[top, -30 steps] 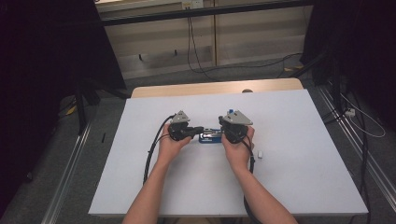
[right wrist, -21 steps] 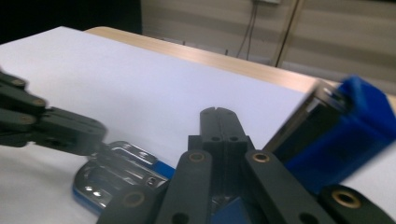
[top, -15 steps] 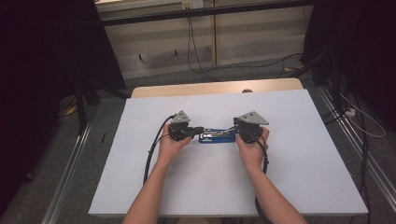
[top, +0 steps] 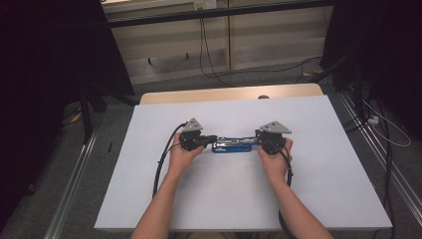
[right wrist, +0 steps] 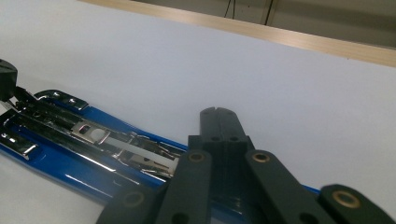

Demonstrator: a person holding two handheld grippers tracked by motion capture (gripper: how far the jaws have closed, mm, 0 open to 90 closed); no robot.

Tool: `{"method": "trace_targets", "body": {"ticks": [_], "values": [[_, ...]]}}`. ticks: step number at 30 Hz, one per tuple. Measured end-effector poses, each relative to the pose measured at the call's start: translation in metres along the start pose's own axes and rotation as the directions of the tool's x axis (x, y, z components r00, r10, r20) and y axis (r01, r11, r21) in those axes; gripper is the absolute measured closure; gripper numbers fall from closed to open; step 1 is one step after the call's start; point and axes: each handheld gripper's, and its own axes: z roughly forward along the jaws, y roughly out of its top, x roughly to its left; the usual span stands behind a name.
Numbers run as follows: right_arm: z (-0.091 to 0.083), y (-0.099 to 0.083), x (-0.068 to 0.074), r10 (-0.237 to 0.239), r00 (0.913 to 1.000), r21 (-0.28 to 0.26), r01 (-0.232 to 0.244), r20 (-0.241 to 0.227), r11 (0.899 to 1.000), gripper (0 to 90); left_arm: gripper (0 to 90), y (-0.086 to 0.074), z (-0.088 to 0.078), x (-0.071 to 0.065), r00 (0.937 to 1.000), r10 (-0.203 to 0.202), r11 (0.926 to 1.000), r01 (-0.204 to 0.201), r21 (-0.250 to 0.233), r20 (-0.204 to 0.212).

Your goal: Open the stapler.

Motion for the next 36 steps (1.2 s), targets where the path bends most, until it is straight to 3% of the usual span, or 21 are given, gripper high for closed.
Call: {"method": "trace_targets", "body": {"ticks": [2, 9, 13, 15, 22, 25, 29, 34, 36], "values": [[0.000, 0.001, 0.000, -0.018, 0.9998, 0.006, 0.018, 0.000, 1.000, 90.0, 90.0, -0.001, 0.000, 0.000, 1.0000, -0.004, 1.0000, 0.004, -0.003, -0.003], [0.000, 0.001, -0.002, -0.005, 0.9999, 0.006, 0.005, -0.013, 1.000, 90.0, 90.0, 0.002, 0.000, -0.002, 0.9996, -0.024, 0.9997, 0.024, 0.005, -0.013], [-0.001, 0.002, -0.003, -0.007, 0.9998, 0.011, 0.007, -0.016, 1.000, 90.0, 90.0, 0.003, -0.003, -0.001, 0.9991, -0.042, 0.9988, 0.042, -0.026, -0.002], [0.000, 0.002, -0.003, -0.004, 0.9998, 0.012, 0.005, -0.019, 1.000, 90.0, 90.0, 0.006, -0.005, -0.002, 0.9996, -0.028, 0.9994, 0.028, -0.019, -0.004], [-0.003, 0.004, -0.001, -0.018, 0.9993, 0.006, 0.018, -0.032, 1.000, 90.0, 88.1, 0.006, -0.006, -0.004, 0.9983, -0.054, 0.9979, 0.055, -0.036, 0.022], [-0.006, 0.005, -0.002, -0.019, 0.9987, 0.000, 0.019, -0.048, 1.000, 90.0, 80.7, 0.008, -0.008, -0.003, 0.9958, -0.088, 0.9947, 0.089, -0.051, 0.026], [-0.011, 0.006, -0.003, -0.027, 0.9973, -0.007, 0.027, -0.069, 1.000, 88.4, 68.5, 0.012, -0.016, -0.002, 0.9954, -0.095, 0.9917, 0.096, -0.086, 0.013], [-0.021, 0.007, -0.007, -0.030, 0.9970, -0.016, 0.029, -0.071, 0.999, 75.4, 46.0, 0.016, -0.025, -0.003, 0.9925, -0.122, 0.9888, 0.121, -0.088, -0.010], [-0.025, 0.006, -0.010, -0.019, 0.9973, -0.011, 0.019, -0.071, 1.000, 66.4, 40.0, 0.016, -0.027, -0.004, 0.9904, -0.138, 0.9866, 0.138, -0.088, 0.004]]}}
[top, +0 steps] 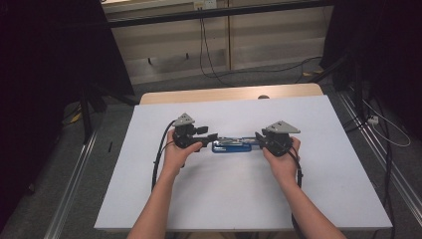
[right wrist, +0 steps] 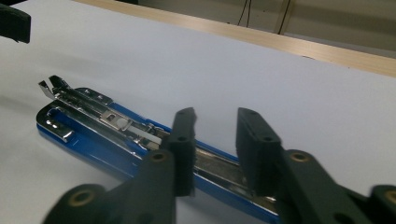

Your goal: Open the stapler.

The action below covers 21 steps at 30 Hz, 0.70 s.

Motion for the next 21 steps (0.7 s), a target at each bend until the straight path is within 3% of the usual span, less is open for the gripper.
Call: {"method": "trace_targets", "body": {"ticks": [2, 8, 11, 21], "values": [[-0.004, -0.001, -0.002, 0.003, 1.0000, -0.002, -0.003, -0.008, 1.000, 59.5, 29.3, 0.000, -0.001, -0.001, 0.9998, -0.015, 0.9998, 0.015, 0.011, -0.014], [-0.015, -0.008, -0.007, -0.004, 0.9998, -0.002, 0.004, -0.021, 1.000, 42.2, 18.6, -0.001, -0.011, -0.002, 0.9994, -0.006, 1.0000, 0.006, 0.002, -0.034], [-0.021, -0.011, -0.009, -0.015, 0.9996, -0.008, 0.015, -0.024, 1.000, 36.5, 15.1, -0.003, -0.016, -0.003, 0.9988, -0.022, 0.9998, 0.022, -0.001, -0.044], [-0.038, -0.020, -0.013, -0.020, 0.9985, -0.010, 0.019, -0.052, 1.000, 21.6, 10.1, -0.006, -0.034, -0.005, 0.9967, -0.003, 0.9994, 0.001, -0.033, -0.081]]}}
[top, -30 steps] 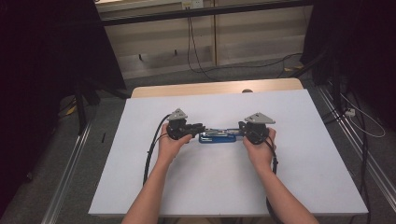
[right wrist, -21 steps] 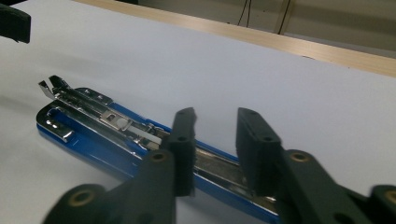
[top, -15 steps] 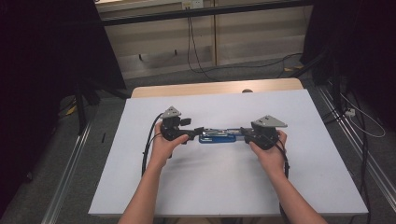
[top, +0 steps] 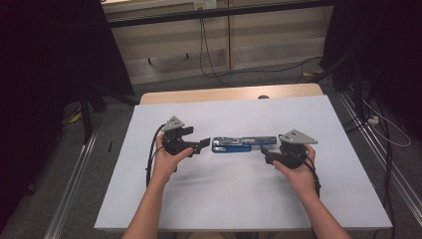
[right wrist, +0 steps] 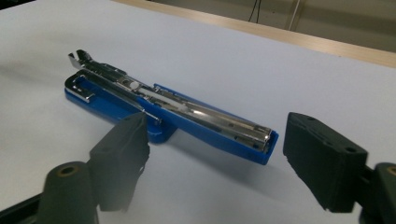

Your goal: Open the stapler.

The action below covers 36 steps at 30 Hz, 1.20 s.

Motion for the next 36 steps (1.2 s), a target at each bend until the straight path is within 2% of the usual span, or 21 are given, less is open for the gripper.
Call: {"method": "trace_targets", "body": {"ticks": [10, 16, 19, 22, 27, 29, 32, 34, 36], "values": [[-0.015, -0.012, -0.006, 0.007, 0.9999, 0.012, -0.007, -0.013, 1.000, 18.8, 7.7, -0.007, -0.012, 0.000, 0.9996, -0.016, 0.9998, 0.016, -0.008, -0.025], [-0.018, -0.022, -0.007, 0.016, 0.9998, 0.054, -0.016, -0.011, 0.998, 17.0, 6.7, -0.014, -0.020, -0.007, 0.9990, 0.024, 0.9997, -0.024, 0.006, -0.037], [-0.019, -0.026, -0.006, 0.015, 0.9998, 0.065, -0.015, -0.013, 0.998, 16.3, 6.7, -0.019, -0.026, -0.009, 0.9988, 0.021, 0.9998, -0.022, 0.000, -0.043], [-0.021, -0.027, -0.006, 0.025, 0.9997, 0.066, -0.025, -0.005, 0.998, 16.3, 6.3, -0.024, -0.032, -0.010, 0.9977, 0.041, 0.9990, -0.039, 0.023, -0.054], [-0.024, -0.030, -0.006, 0.027, 0.9996, 0.091, -0.027, -0.004, 0.995, 16.3, 5.7, -0.032, -0.040, -0.013, 0.9953, 0.060, 0.9980, -0.058, 0.024, -0.076], [-0.026, -0.032, -0.007, 0.021, 0.9998, 0.098, -0.021, 0.001, 0.995, 16.9, 5.6, -0.034, -0.042, -0.015, 0.9942, 0.073, 0.9971, -0.070, 0.030, -0.079], [-0.029, -0.035, -0.008, 0.018, 0.9998, 0.107, -0.018, 0.004, 0.994, 20.4, 5.6, -0.039, -0.043, -0.015, 0.9953, 0.055, 0.9984, -0.054, 0.018, -0.080], [-0.030, -0.038, -0.009, 0.025, 0.9997, 0.117, -0.024, 0.001, 0.993, 23.1, 5.6, -0.040, -0.044, -0.015, 0.9937, 0.062, 0.9979, -0.060, 0.025, -0.094], [-0.029, -0.040, -0.009, 0.028, 0.9996, 0.129, -0.026, -0.008, 0.991, 29.6, 5.6, -0.041, -0.046, -0.016, 0.9917, 0.072, 0.9973, -0.070, 0.024, -0.106]]}}
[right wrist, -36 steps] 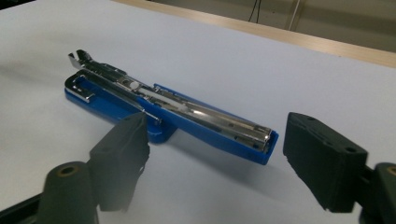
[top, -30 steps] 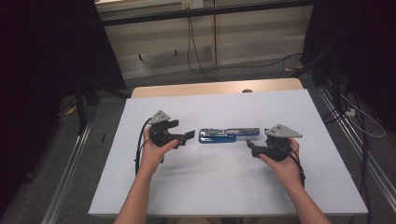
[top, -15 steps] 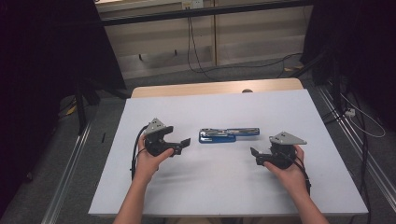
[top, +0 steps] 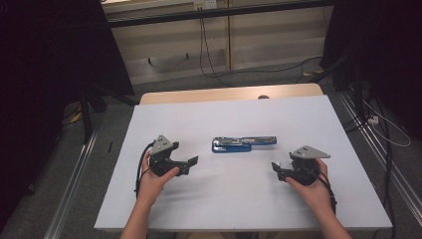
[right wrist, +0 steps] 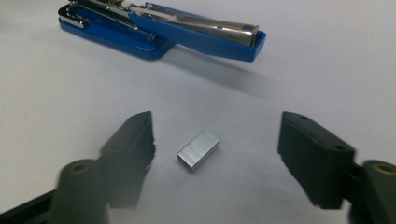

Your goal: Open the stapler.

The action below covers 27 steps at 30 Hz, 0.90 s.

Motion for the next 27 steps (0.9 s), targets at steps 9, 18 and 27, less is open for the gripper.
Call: {"method": "trace_targets", "body": {"ticks": [9, 18, 27], "values": [[0.000, -0.003, 0.003, -0.009, 0.9998, 0.021, 0.009, -0.020, 1.000, 42.9, 5.8, -0.006, -0.006, 0.006, 0.9996, -0.026, 0.9995, 0.025, -0.016, -0.013], [0.002, -0.004, 0.009, -0.023, 0.9993, 0.057, 0.025, -0.029, 0.998, 58.1, 5.8, -0.005, -0.009, 0.008, 0.9991, -0.042, 0.9979, 0.041, -0.051, -0.011], [0.005, -0.002, 0.011, -0.029, 0.9994, 0.074, 0.030, -0.016, 0.997, 63.1, 6.3, -0.004, -0.009, 0.007, 0.9995, -0.032, 0.9983, 0.032, -0.050, -0.008]]}}
